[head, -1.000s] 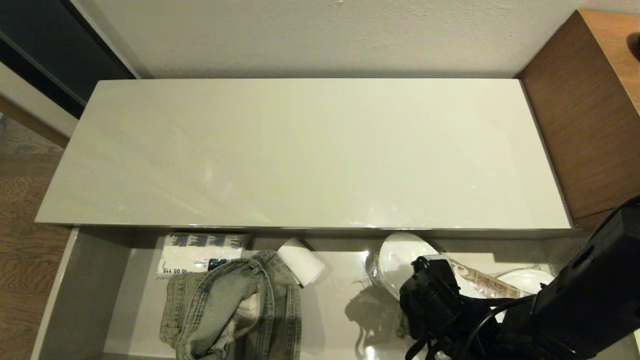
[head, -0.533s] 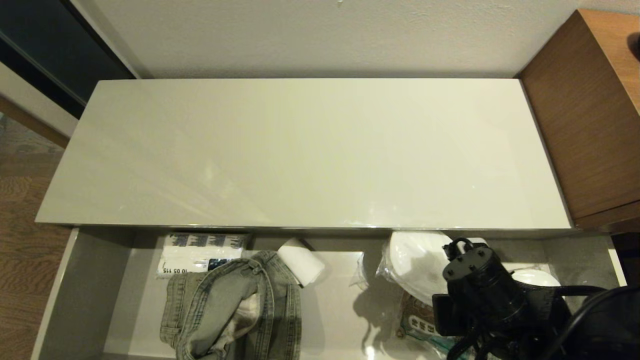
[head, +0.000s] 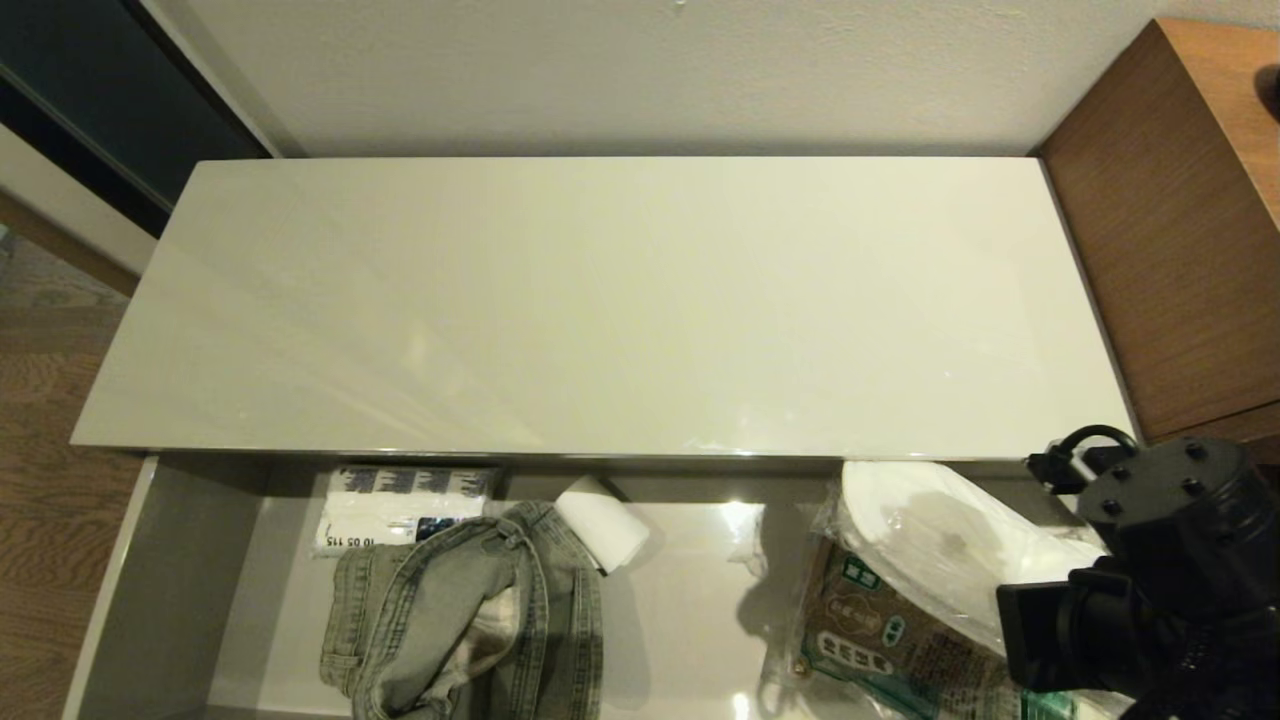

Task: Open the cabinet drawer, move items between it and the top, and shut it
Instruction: Take out the disposable slippers from the drawer

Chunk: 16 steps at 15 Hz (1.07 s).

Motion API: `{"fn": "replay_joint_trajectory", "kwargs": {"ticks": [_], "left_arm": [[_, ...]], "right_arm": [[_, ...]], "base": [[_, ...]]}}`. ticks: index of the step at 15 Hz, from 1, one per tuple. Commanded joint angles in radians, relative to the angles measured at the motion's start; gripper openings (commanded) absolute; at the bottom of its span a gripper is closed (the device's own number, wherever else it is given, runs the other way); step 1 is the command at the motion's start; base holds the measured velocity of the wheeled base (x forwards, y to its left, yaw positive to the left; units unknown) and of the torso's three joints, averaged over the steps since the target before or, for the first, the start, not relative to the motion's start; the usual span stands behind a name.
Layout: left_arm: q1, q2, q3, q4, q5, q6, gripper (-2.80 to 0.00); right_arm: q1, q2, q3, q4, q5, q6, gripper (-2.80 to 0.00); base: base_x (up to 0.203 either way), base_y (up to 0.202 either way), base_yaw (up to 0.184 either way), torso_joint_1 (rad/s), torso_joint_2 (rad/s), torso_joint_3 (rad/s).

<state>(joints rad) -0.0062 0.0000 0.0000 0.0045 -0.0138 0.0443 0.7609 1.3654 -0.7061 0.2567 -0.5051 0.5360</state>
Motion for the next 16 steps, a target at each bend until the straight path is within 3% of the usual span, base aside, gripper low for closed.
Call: {"fn": "replay_joint_trajectory", "kwargs": {"ticks": [1,7,16], "left_arm": [[0.000,0.002,0.000,0.000,0.000,0.000,-2.80],[0.000,0.002,0.000,0.000,0.000,0.000,-2.80],[0.000,0.002,0.000,0.000,0.000,0.000,-2.80]], "right_arm": [[0.000,-0.088,-0.028,0.074,0.020,0.002,-2.80],[0.000,-0.153,-0.155,0.279,0.043,-0.005,-2.80],[-0.002,-0.207,-0.290,0.433,0.040,-0.005,-2.80]], "base": [[0.000,0.000,0.000,0.000,0.00,0.000],[0.000,0.000,0.000,0.000,0.00,0.000],[0.000,0.000,0.000,0.000,0.00,0.000]]}}
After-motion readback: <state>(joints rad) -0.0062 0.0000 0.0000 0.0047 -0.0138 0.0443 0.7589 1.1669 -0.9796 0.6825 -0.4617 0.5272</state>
